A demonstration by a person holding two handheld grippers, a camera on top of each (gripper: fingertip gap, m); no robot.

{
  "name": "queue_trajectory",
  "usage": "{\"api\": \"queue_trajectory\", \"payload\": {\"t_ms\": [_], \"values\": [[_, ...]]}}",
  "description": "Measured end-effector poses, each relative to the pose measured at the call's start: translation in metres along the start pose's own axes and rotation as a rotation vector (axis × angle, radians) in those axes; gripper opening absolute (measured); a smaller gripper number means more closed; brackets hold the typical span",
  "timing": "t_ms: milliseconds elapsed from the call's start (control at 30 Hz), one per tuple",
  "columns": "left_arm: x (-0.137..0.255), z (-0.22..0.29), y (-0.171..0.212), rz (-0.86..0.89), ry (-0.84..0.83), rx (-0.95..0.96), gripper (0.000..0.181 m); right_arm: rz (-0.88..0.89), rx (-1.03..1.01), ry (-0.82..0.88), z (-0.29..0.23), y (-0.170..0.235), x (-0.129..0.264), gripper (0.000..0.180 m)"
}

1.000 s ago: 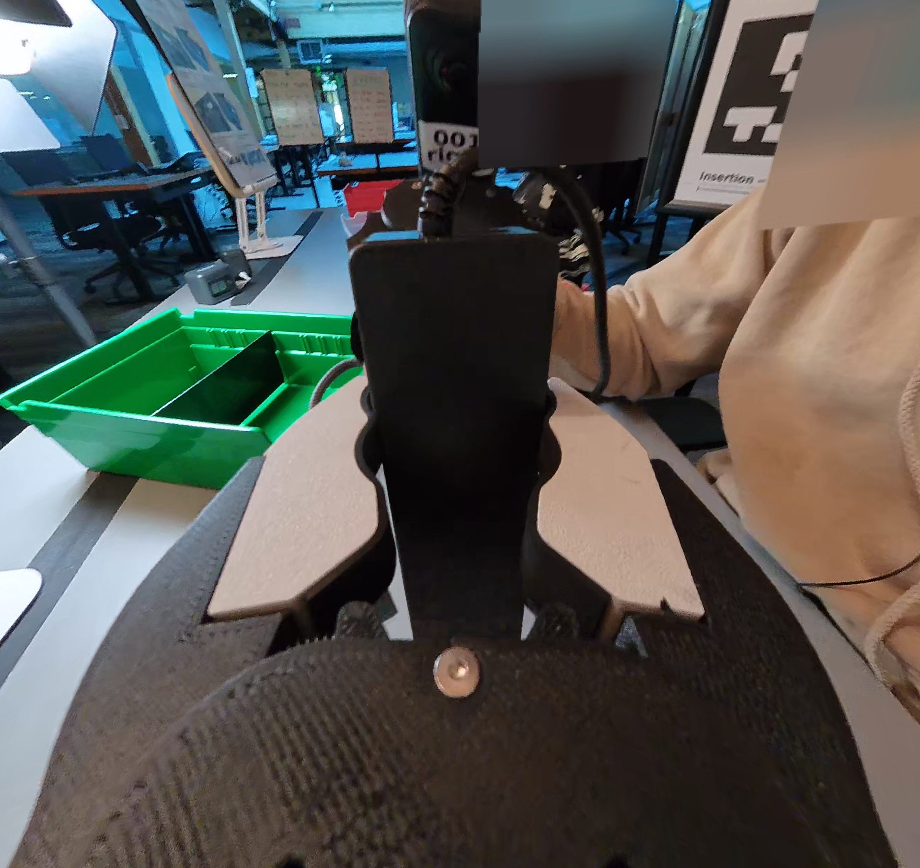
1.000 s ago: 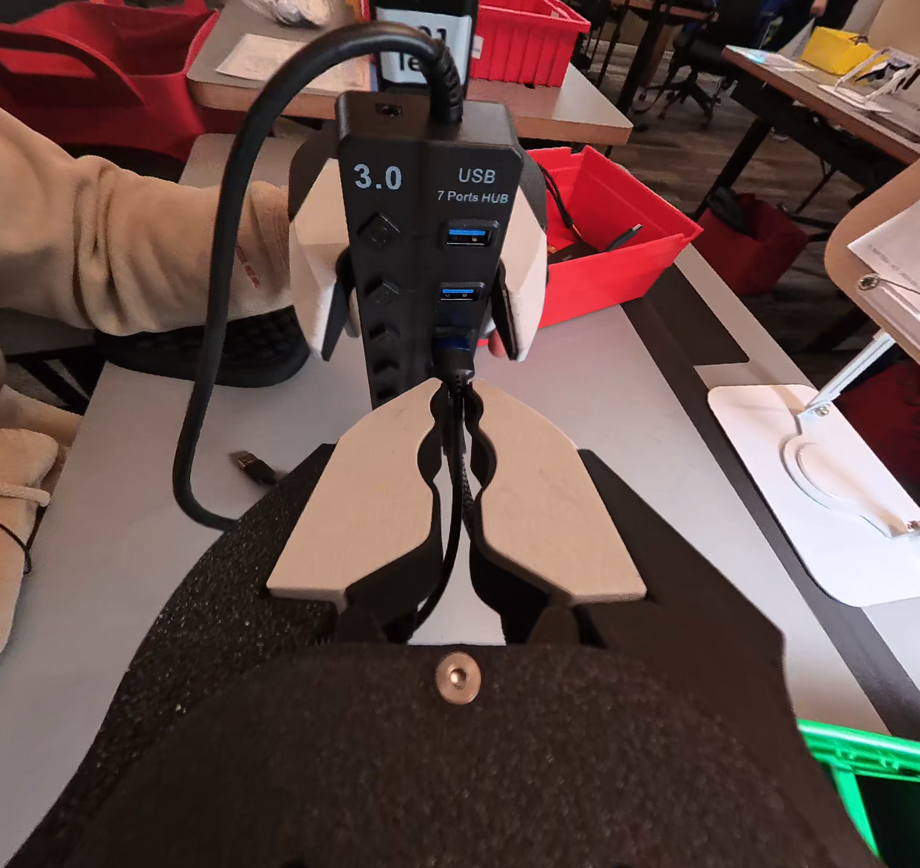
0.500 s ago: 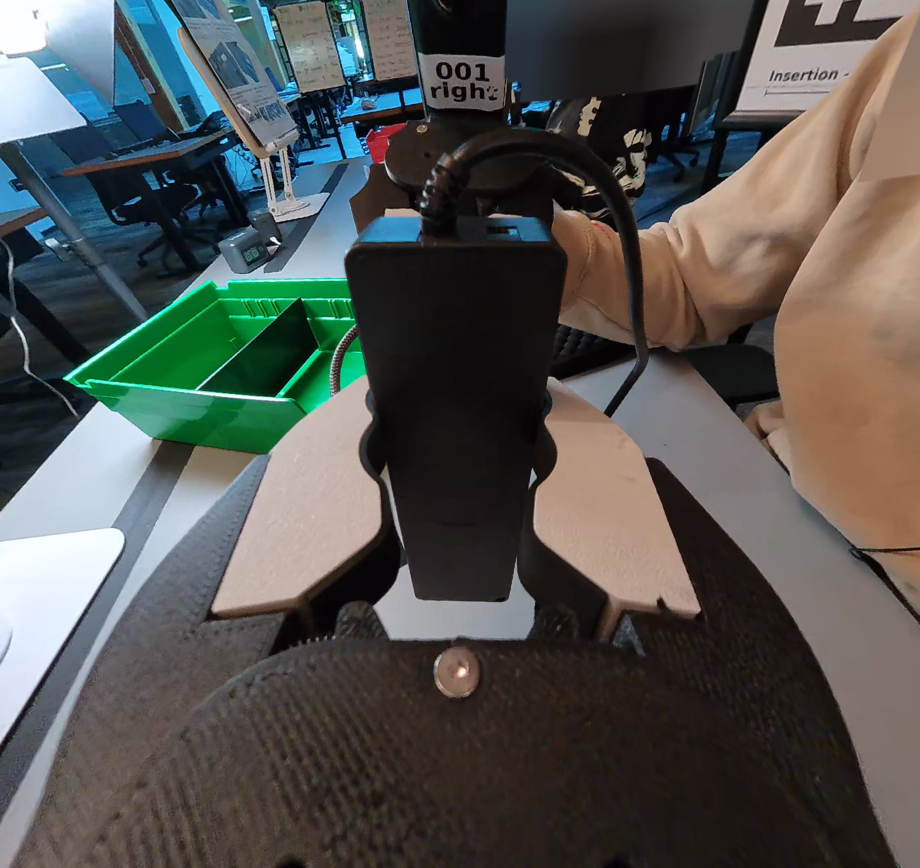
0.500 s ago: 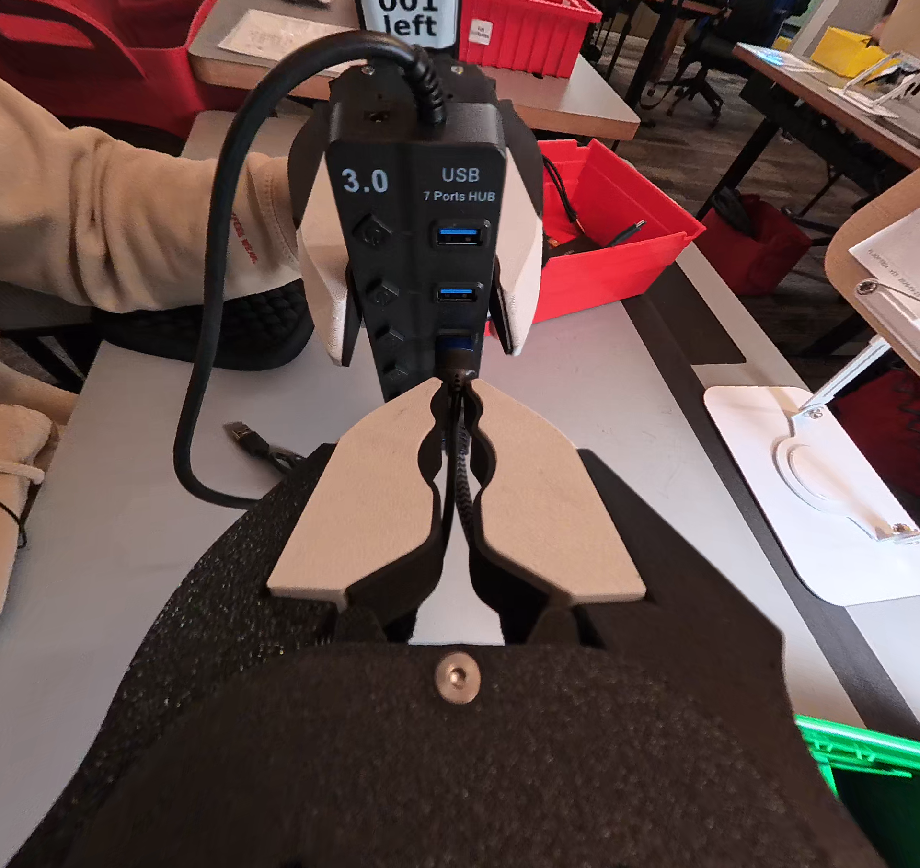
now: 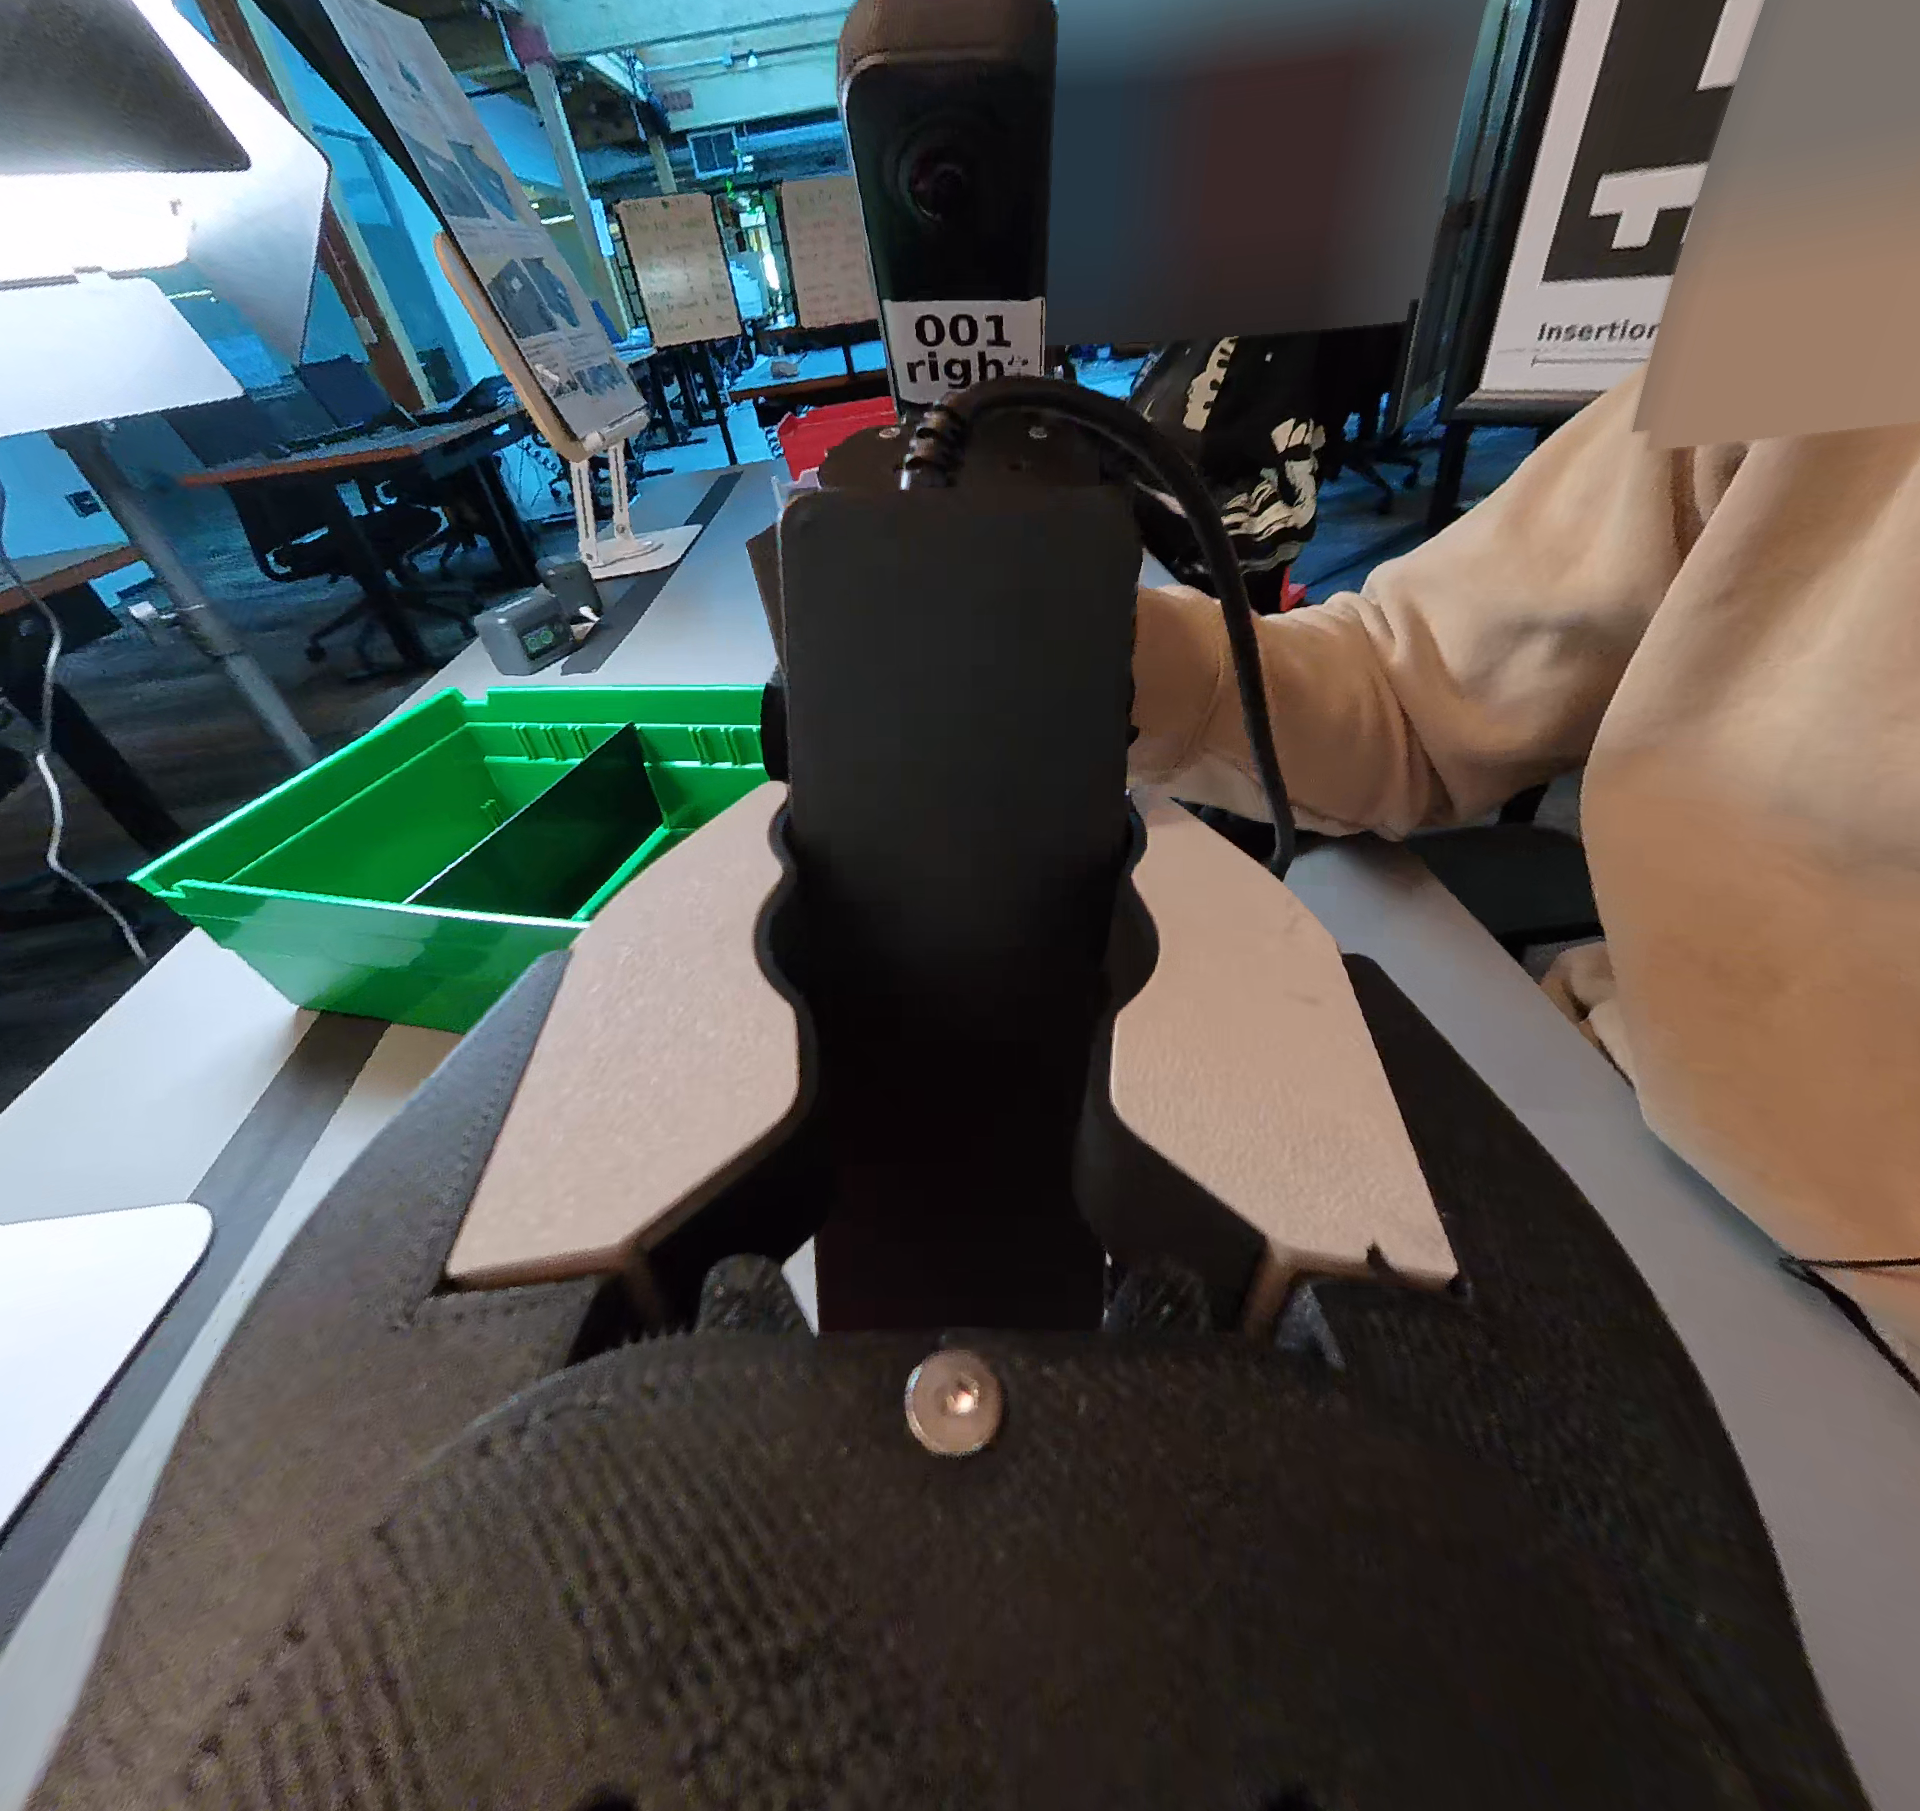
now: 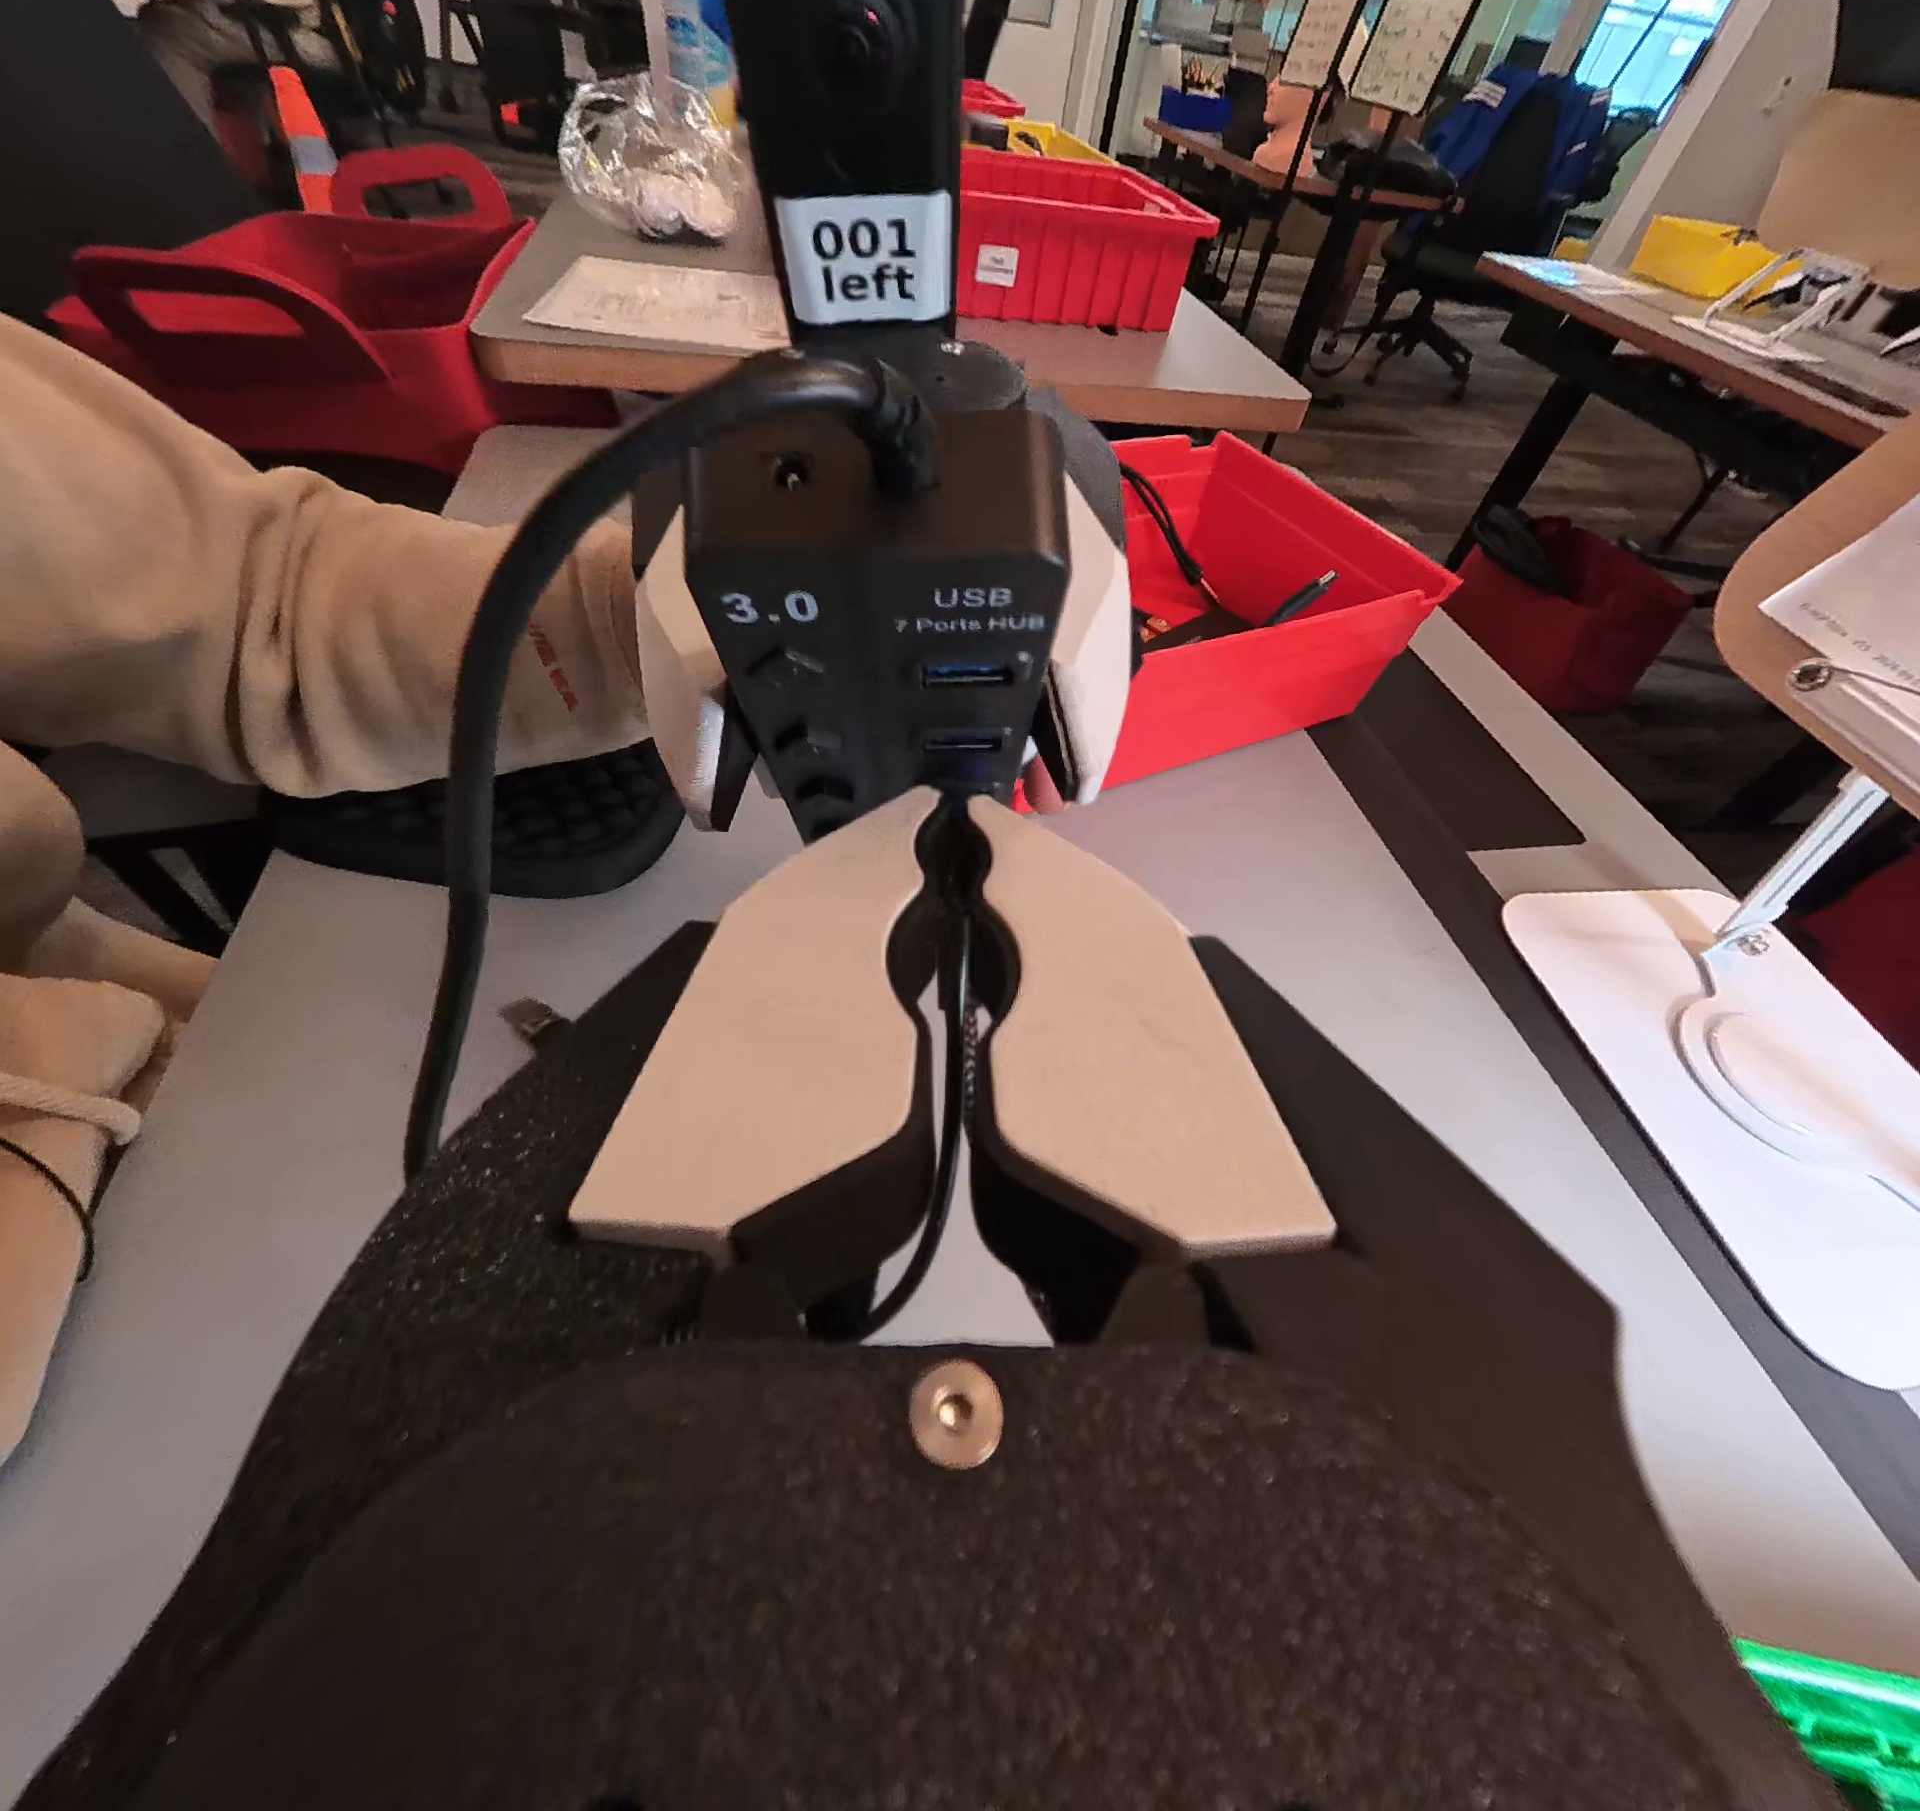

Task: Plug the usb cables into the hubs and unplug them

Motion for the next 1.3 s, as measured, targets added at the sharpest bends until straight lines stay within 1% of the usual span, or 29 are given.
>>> {"api": "queue_trajectory", "payload": {"t_ms": [133,167,233,300,367,400,433,567,767,833,933,1000,1100,1300], "values": [[-0.001,-0.001,-0.001,0.039,0.006,0.03,0.056,-0.018,0.006,-0.002,-0.001,0.002,0.0,0.0],[0.0,-0.001,-0.002,0.042,0.005,0.031,0.056,-0.02,0.0,-0.006,-0.001,0.002,0.001,0.003],[0.001,-0.002,-0.004,0.046,-0.002,0.025,0.056,-0.027,-0.011,0.002,0.002,0.002,0.002,0.024],[0.002,-0.001,-0.006,0.058,-0.003,0.026,0.056,-0.044,-0.013,-0.007,0.001,0.004,0.001,0.03],[0.002,0.001,-0.01,0.084,0.012,0.04,0.056,-0.056,0.006,0.003,0.0,0.007,-0.002,0.028],[0.001,0.002,-0.011,0.094,0.02,0.046,0.056,-0.055,0.022,0.003,-0.002,0.007,-0.004,0.018],[0.0,0.003,-0.012,0.099,0.024,0.047,0.056,-0.052,0.029,-0.003,-0.004,0.007,-0.005,0.015],[0.001,0.003,-0.014,0.104,0.024,0.041,0.056,-0.042,0.044,0.004,-0.003,0.003,-0.003,0.015],[0.001,0.001,-0.004,0.025,0.01,0.046,0.056,-0.072,0.007,-0.006,0.0,0.008,-0.001,0.015],[0.002,0.002,-0.001,-0.011,0.012,0.04,0.056,-0.078,0.004,-0.011,-0.001,0.009,-0.001,0.015],[0.003,0.004,0.004,-0.073,0.015,0.025,0.062,-0.086,0.006,-0.022,-0.002,0.01,-0.002,0.015],[0.002,0.006,0.005,-0.097,0.022,0.013,0.061,-0.082,0.003,-0.03,-0.003,0.01,-0.002,0.015],[0.001,0.006,0.013,-0.18,0.001,-0.035,0.064,-0.085,-0.002,-0.031,-0.003,0.009,-0.001,0.015],[-0.002,0.008,0.005,-0.138,0.003,-0.049,0.063,-0.067,0.033,-0.02,-0.004,0.004,0.001,0.015]]}}
Point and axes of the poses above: each gripper's, where its closed fingertips meet, x back along the fingers, y out of its underside, z = x × y across the jaws, the point moved 3 cm from there along x, back along the fingers, and after that the axes turned 8 degrees about z, right-handed, at the moved point
